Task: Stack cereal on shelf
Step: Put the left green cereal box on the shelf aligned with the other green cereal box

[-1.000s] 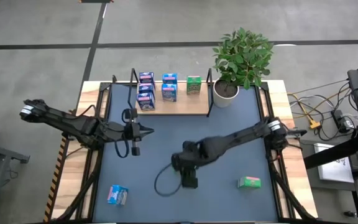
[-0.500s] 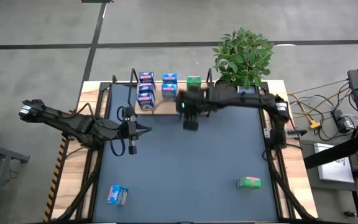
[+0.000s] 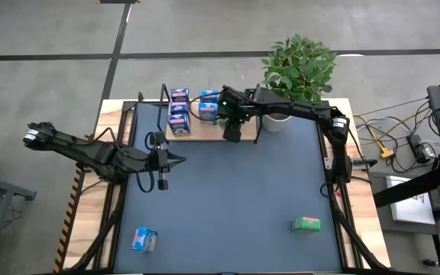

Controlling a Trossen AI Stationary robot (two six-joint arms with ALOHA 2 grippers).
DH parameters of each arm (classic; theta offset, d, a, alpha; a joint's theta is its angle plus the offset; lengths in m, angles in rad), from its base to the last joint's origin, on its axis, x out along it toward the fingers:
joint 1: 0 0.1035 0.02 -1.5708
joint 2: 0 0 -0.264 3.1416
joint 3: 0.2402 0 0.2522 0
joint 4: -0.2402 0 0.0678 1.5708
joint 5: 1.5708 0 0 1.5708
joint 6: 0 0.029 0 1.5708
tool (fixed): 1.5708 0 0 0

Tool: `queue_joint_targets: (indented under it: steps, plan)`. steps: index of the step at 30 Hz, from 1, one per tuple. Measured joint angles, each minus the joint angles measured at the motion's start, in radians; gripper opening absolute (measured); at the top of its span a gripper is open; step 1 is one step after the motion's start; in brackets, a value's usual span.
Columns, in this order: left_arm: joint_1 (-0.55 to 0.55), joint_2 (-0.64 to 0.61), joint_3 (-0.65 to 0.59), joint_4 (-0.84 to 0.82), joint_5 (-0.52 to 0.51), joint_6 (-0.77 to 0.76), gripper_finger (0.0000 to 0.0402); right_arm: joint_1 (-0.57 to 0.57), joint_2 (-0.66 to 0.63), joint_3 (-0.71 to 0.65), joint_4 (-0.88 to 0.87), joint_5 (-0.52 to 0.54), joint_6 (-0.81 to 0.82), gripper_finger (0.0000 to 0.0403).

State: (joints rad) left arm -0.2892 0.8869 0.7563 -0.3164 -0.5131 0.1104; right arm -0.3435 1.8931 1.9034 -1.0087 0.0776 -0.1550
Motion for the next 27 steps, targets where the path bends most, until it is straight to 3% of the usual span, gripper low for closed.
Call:
queue_joint_targets:
  steps: [16, 27]
  plan:
    - [0.0, 0.0, 0.0, 0.0, 0.0, 0.002, 0.0, -0.013, 0.045, 0.004, 0.01, 0.001, -0.013, 0.0207]
    - [0.0, 0.0, 0.0, 0.0, 0.0, 0.009, 0.0, -0.012, 0.032, 0.132, -0.079, 0.002, -0.001, 0.0198]
